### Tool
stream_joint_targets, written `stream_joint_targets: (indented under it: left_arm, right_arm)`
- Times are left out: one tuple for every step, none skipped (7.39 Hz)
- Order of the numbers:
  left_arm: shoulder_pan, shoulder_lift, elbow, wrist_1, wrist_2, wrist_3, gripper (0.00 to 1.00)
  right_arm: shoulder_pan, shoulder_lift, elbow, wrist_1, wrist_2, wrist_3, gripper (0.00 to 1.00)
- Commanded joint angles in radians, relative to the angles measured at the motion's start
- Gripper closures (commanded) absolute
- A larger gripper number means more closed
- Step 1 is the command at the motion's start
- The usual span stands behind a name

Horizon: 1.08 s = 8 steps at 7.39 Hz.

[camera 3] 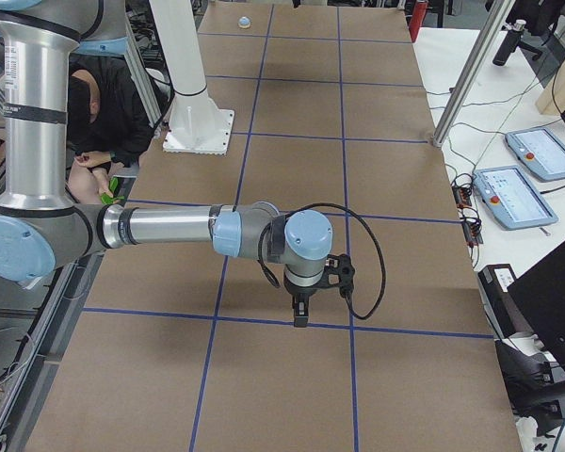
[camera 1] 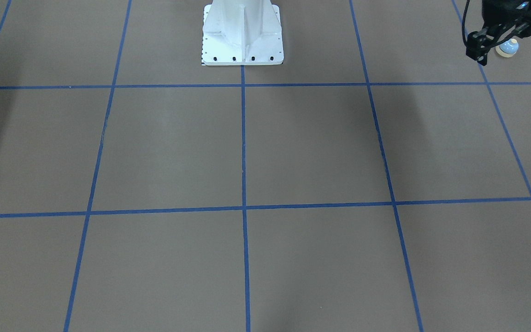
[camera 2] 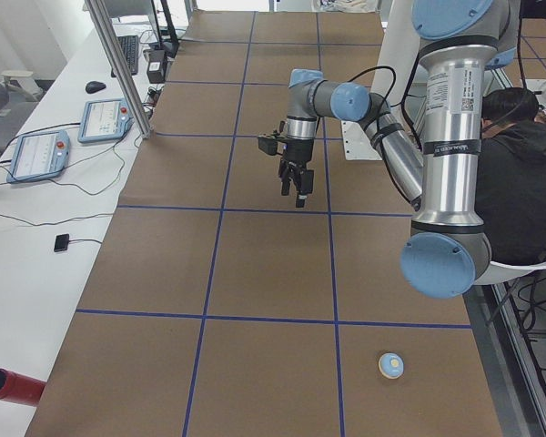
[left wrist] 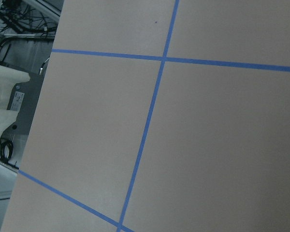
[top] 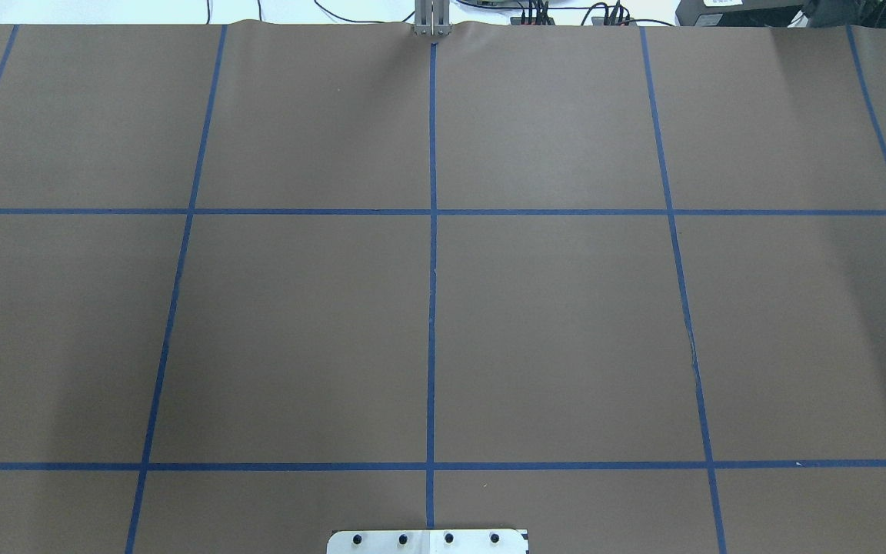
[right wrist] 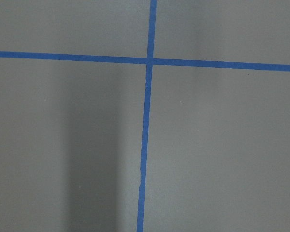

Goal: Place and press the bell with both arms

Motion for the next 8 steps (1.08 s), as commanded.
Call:
stream_joint_targets:
  left_arm:
    - [0.265, 0.004, 0.000, 0.138, 0.142, -0.491, 0.00]
    - [0.343, 0.016, 0.003, 0.192, 0.144, -0.663, 0.00]
    - [0.440, 0.069, 0.005, 0.208, 0.144, -0.840, 0.00]
    - [0.539, 0.128, 0.006, 0.210, 0.144, -1.024, 0.00]
    - [0.592, 0.139, 0.014, 0.211, 0.137, -1.199, 0.00]
    - [0.644, 0.142, 0.032, 0.211, 0.131, -1.351, 0.00]
    - [0.678, 0.145, 0.060, 0.211, 0.128, -1.518, 0.00]
    - [0.716, 0.153, 0.092, 0.208, 0.124, -1.617, 0.00]
  right_arm:
    - [0.000, 0.004, 0.000, 0.001, -0.003, -0.001, 0.00]
    - [0.000, 0.007, -0.002, 0.001, -0.003, -0.001, 0.00]
    - [0.000, 0.007, 0.000, 0.001, -0.003, 0.001, 0.00]
    - [0.000, 0.007, -0.002, -0.001, -0.003, 0.003, 0.00]
    - [0.000, 0.004, -0.002, -0.001, -0.005, 0.004, 0.00]
    - [0.000, 0.006, 0.001, 0.001, -0.005, 0.006, 0.00]
    - [0.000, 0.006, 0.000, -0.001, -0.012, 0.006, 0.00]
    - [0.000, 0.006, 0.000, 0.001, -0.018, 0.010, 0.00]
